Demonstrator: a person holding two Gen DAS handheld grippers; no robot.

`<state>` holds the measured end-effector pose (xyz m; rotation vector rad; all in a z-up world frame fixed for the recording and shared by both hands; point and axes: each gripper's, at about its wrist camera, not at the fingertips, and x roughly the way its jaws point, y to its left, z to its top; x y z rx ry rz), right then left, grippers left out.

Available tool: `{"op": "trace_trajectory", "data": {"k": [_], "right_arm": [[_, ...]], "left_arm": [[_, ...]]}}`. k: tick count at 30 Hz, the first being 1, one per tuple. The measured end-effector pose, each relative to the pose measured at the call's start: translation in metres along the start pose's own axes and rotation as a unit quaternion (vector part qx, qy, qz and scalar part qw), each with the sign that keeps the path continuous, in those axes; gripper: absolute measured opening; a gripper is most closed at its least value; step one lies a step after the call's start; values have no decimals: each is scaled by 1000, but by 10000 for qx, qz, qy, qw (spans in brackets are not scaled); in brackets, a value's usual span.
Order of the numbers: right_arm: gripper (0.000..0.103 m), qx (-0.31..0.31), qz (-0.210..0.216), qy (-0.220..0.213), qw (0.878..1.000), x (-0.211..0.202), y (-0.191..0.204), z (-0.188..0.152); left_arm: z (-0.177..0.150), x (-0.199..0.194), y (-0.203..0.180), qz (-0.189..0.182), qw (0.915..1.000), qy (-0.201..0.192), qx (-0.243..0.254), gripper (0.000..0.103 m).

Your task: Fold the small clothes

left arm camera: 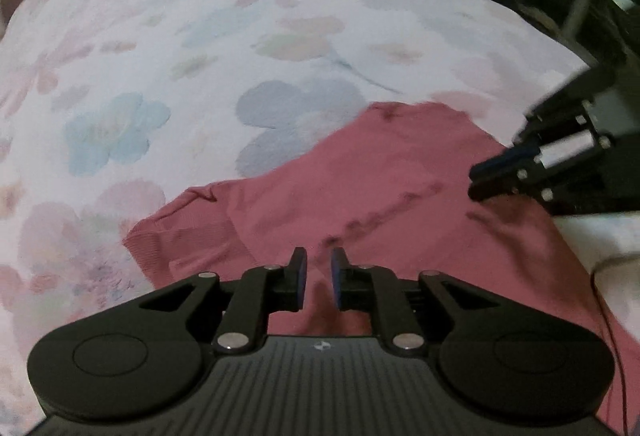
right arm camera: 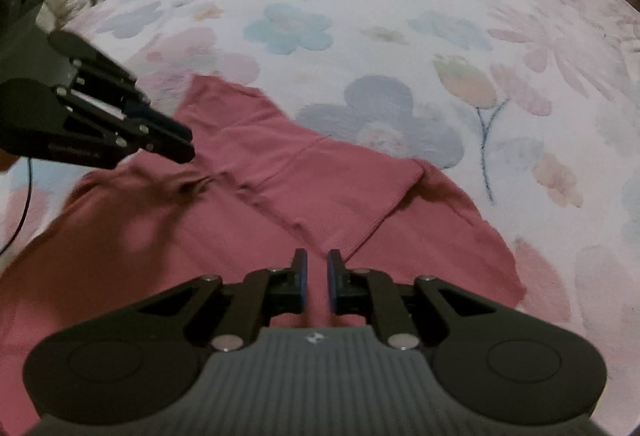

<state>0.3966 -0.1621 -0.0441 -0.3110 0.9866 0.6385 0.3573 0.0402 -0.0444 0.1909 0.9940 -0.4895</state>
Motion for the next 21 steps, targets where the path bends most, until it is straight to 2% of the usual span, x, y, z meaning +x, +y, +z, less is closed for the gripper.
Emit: {"op": "trace_trajectory", "data": {"k": [7, 10, 12, 16, 21], "right_arm": [[7, -533, 282, 122, 9981, -70, 54, -41], [14, -769, 450, 127, 9959, -100, 78, -69], [14, -938, 539, 226, 9939, -115, 96, -90], [21, -1311, 490, 452, 9891, -136, 126, -136], [28, -1283, 615, 653, 9877, -150, 151, -190]], "left_arm": [[-47, -63, -49, -403, 9947, 284, 907, 18], [-71, -86, -62, -586, 9920, 378, 1049, 26], [-89, -100, -72, -731, 9891, 461, 1192, 30], [-127, -126, -96, -844, 9809, 614, 1643, 34], [-174, -136, -121, -1041, 9650, 1020, 2182, 47]]}}
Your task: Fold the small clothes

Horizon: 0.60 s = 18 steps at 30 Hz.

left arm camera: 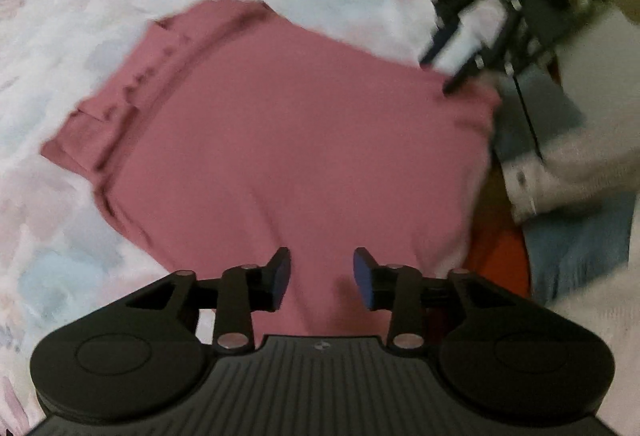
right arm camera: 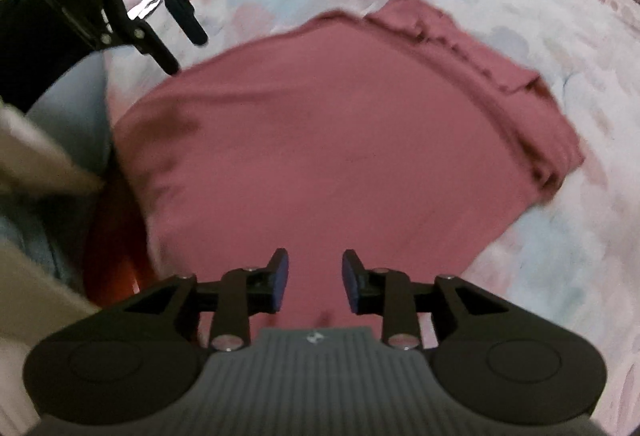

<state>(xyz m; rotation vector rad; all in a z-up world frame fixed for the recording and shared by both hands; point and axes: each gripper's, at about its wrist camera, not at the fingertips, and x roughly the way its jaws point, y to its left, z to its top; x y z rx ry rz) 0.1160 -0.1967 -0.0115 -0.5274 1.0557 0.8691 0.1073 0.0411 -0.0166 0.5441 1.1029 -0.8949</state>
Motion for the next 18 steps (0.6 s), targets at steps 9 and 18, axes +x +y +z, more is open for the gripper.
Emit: {"op": "trace_trajectory", "data": {"k": [9, 18], "right_arm": [[51, -507, -87, 428, 9978, 17, 48, -48], [57, -807, -311, 672, 9940, 48, 47, -72]], "left_arm": [[-42, 46, -52, -66, 9927, 770, 924, 60], [-74, 96, -65, 724, 9837, 968, 1329, 68]]}}
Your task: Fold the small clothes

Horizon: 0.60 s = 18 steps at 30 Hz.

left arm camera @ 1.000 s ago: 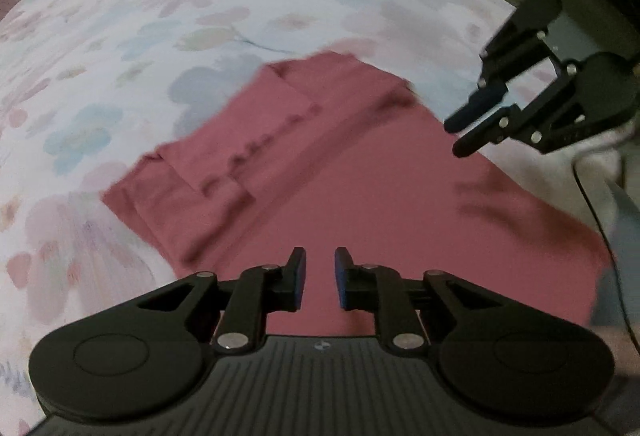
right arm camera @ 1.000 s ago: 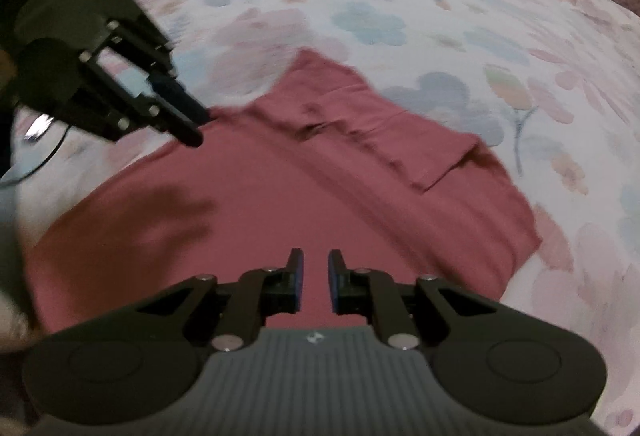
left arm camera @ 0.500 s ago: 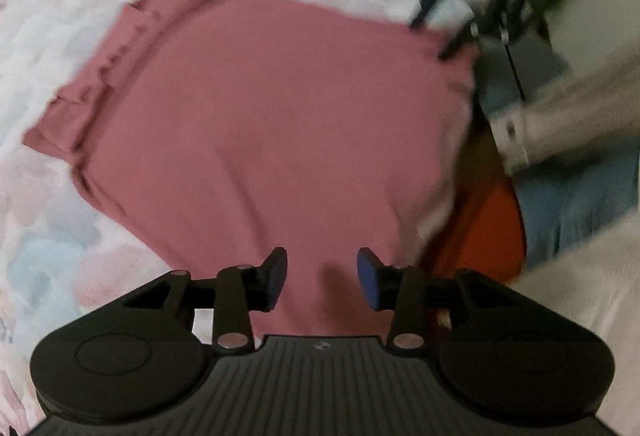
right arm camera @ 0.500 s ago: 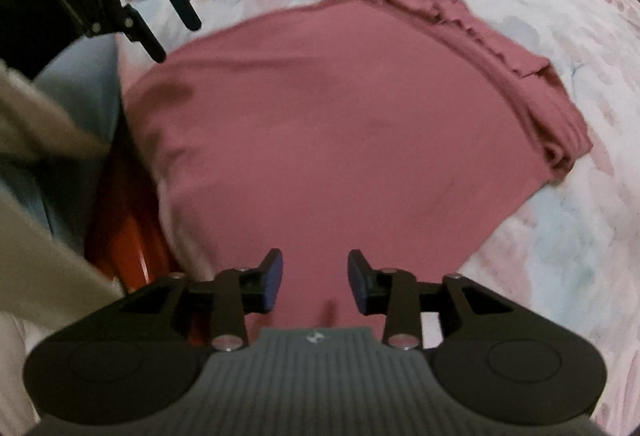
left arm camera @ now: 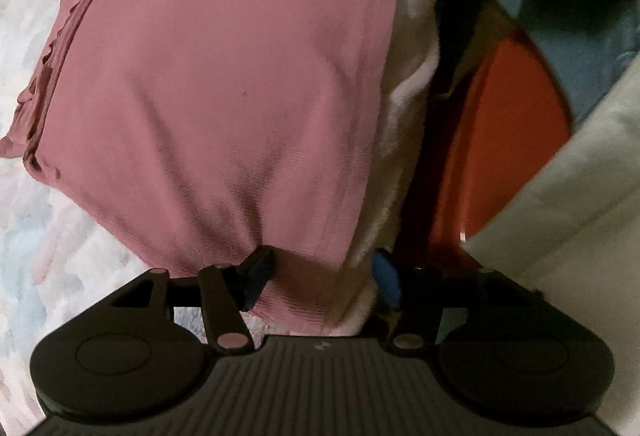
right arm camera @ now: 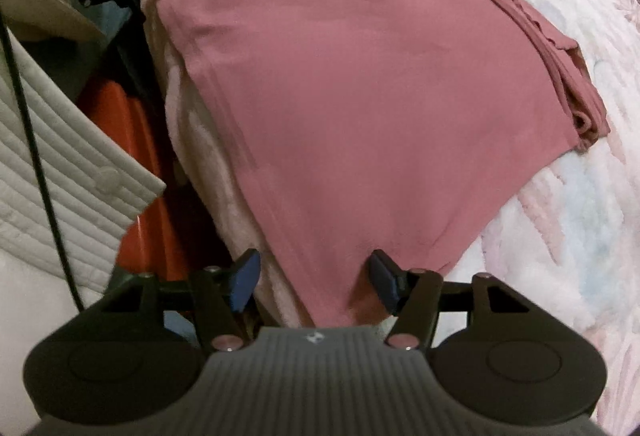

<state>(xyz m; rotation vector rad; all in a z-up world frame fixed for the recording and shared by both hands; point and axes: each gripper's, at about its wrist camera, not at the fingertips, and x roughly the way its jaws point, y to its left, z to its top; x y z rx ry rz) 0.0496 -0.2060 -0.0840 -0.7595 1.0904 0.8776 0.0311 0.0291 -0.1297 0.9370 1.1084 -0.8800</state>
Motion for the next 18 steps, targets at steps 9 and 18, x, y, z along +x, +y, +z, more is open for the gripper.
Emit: {"op": "trace_trajectory", "data": {"k": [9, 18], "right_arm": [[35, -29, 160, 66, 9998, 8, -10, -3], [0, -262, 164, -138, 9994, -29, -16, -1]], "left_arm": [[-6, 7, 25, -387, 9971, -104, -645, 35], [-7, -27, 36, -688, 9905, -98, -1189, 3]]}}
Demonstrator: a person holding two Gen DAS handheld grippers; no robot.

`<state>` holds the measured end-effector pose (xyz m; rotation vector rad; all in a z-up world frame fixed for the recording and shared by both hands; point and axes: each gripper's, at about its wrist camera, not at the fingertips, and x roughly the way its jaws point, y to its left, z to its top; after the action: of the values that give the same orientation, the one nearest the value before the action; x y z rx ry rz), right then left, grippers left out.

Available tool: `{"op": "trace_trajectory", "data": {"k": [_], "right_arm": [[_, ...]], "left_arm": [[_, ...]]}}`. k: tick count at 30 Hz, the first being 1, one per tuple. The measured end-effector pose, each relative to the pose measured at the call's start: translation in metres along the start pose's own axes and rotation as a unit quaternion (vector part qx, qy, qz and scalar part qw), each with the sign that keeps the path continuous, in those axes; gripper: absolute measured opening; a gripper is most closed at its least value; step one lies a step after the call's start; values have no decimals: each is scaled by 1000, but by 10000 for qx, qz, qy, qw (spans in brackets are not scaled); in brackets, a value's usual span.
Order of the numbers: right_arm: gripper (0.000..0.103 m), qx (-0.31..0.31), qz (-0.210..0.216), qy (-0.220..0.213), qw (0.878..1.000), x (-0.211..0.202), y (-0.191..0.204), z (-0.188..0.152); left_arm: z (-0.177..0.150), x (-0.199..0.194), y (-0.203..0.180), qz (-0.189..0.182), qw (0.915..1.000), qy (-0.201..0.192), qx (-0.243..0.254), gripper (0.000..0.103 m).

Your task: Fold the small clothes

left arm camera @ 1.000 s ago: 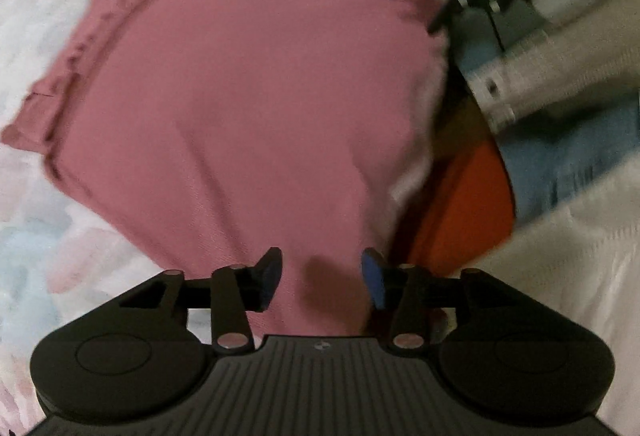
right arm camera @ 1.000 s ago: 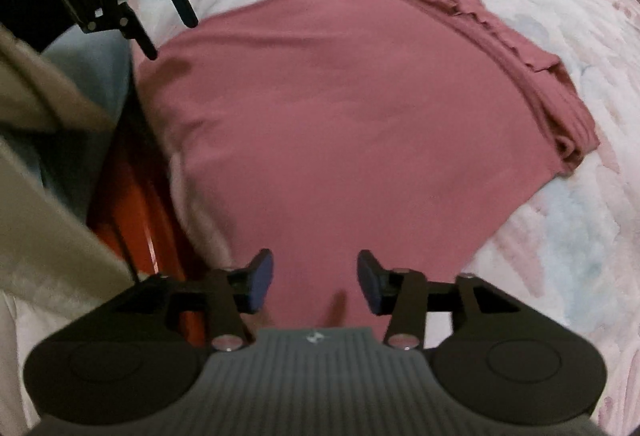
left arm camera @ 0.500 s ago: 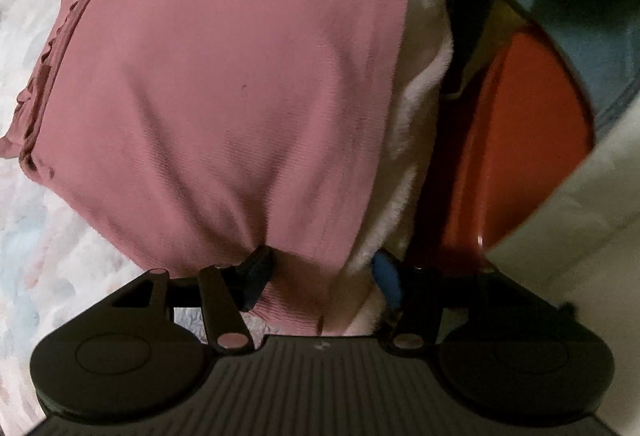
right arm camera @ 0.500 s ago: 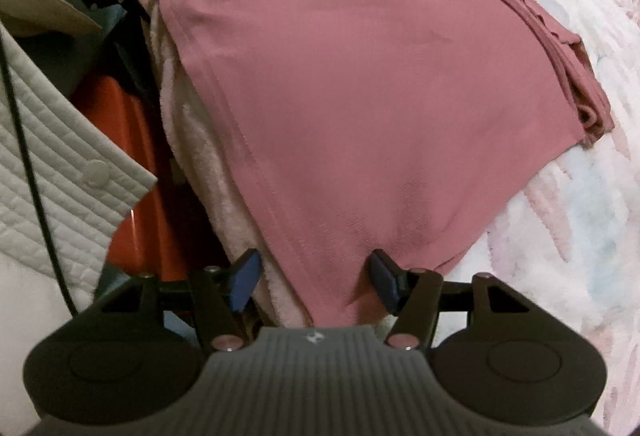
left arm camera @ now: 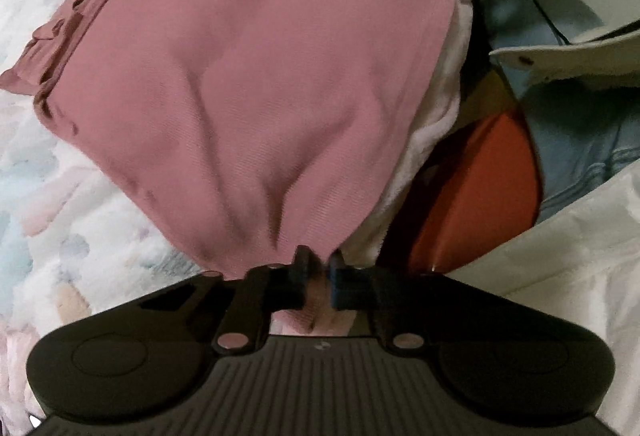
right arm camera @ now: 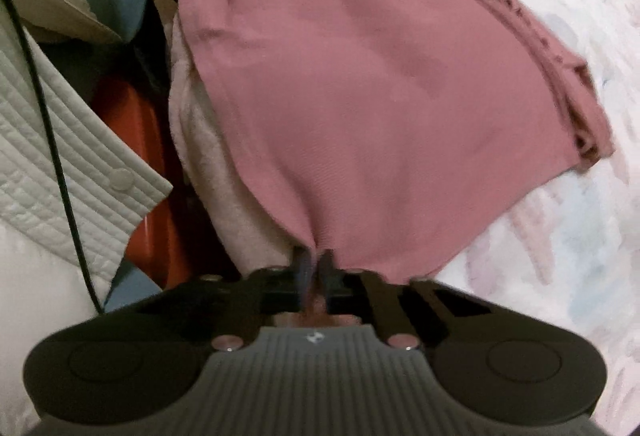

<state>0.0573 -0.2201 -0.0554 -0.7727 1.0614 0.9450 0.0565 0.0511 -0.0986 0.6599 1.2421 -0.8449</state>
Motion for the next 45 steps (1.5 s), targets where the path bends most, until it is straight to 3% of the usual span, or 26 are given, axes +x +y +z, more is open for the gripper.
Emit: {"op": "trace_trajectory", "data": {"k": [6, 14, 21, 28, 32, 37, 45], "right_arm": [[0, 330, -216, -350, 9986, -32, -21, 2], [0, 362, -575, -432, 9968, -35, -46, 20], [0, 472, -1114, -705, 9901, -59, -91, 52], [0, 838, -1623, -880, 9792, -73, -161, 89], [0, 1021, -1890, -920, 9723, -69, -204, 113], [0, 1277, -1814, -950, 9705, -52, -264, 141], [0, 1660, -1656, -849, 9684, 27, -355, 174]], "left_arm": [[4, -21, 21, 418, 9986, -161, -271, 3], [28, -51, 54, 935, 9932, -507, -470, 3], [60, -90, 95, 1659, 9813, -829, -517, 3], [115, -103, 153, 2275, 9672, -975, -579, 3], [143, -104, 193, 2377, 9630, -1045, -715, 3], [172, -88, 250, 2318, 9632, -975, -947, 3], [197, -36, 326, 2047, 9670, -658, -1365, 3]]}}
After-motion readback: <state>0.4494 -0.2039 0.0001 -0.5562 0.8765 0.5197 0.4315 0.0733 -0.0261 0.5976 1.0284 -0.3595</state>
